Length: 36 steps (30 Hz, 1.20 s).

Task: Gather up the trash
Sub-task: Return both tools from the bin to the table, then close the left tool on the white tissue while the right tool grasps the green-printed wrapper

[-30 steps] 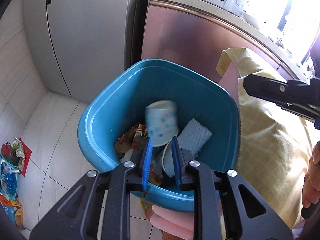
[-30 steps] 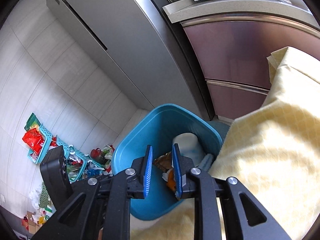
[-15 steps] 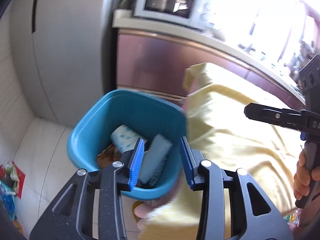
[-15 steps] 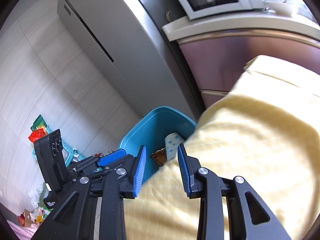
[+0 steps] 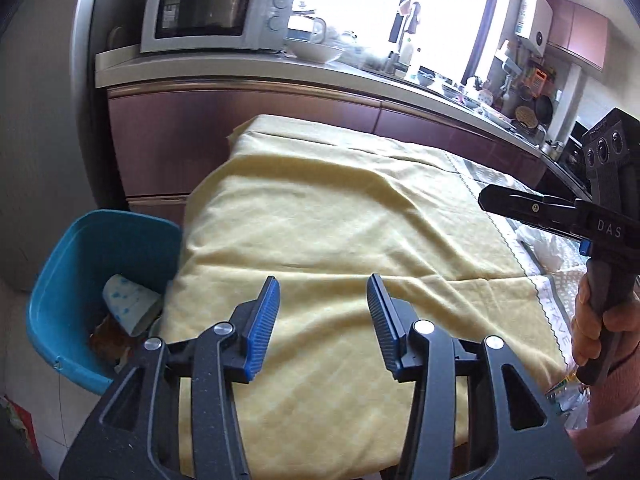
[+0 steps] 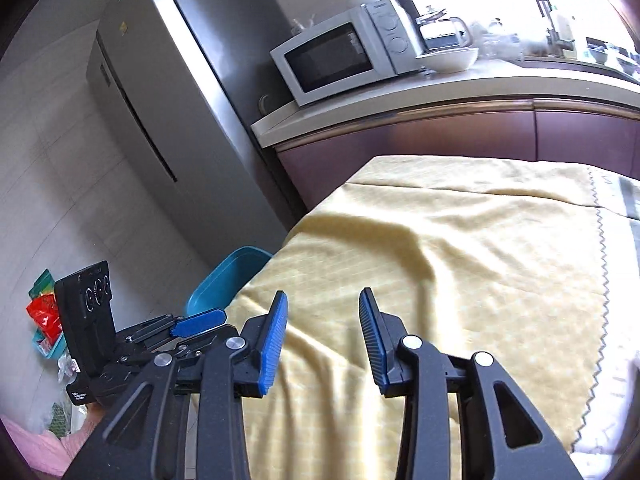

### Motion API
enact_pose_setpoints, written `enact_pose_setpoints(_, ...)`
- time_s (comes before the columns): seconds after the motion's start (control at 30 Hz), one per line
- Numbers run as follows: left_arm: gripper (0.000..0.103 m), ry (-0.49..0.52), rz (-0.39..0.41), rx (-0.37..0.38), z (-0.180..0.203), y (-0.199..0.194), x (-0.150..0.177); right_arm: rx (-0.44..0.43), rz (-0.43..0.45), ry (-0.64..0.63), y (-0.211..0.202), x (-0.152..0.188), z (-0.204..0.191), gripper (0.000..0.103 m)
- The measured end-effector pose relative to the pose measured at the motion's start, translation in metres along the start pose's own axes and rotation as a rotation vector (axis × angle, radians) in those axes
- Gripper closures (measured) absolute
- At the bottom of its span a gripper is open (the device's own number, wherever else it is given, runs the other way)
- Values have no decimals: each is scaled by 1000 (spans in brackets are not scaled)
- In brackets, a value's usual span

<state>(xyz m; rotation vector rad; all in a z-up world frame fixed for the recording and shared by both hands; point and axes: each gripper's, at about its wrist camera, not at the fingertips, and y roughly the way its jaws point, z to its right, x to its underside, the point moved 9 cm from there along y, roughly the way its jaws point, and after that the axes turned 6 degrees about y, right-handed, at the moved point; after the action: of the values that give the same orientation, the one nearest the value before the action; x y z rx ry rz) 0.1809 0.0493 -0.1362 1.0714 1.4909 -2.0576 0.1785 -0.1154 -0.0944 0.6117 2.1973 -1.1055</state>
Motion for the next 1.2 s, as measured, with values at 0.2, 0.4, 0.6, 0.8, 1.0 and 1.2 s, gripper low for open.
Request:
enact_pose_setpoints(0.2,56,110,-19,109,79,25,-11,97,87,68,-45,-9,55,68)
enact_pose_setpoints(0.4,53,220,-35,211,155,47,-23,192,167,130,-88,-17,110,68)
enact_pose_setpoints(0.6,46,309,-49,318,228,69,-35,252,233,217,-129,-21,166,68)
enact_pose_setpoints(0.8,40,354,-94,400,292,98,-37,268,244,296,-146,-20,211,68)
enact_pose_setpoints(1.0,35,370,-141,427,329,126,-39,257,240,336,-152,-17,240,67)
enact_pose_setpoints(1.2,35,368,-202,440,354,156,-39,230,221,379,-146,-13,257,67)
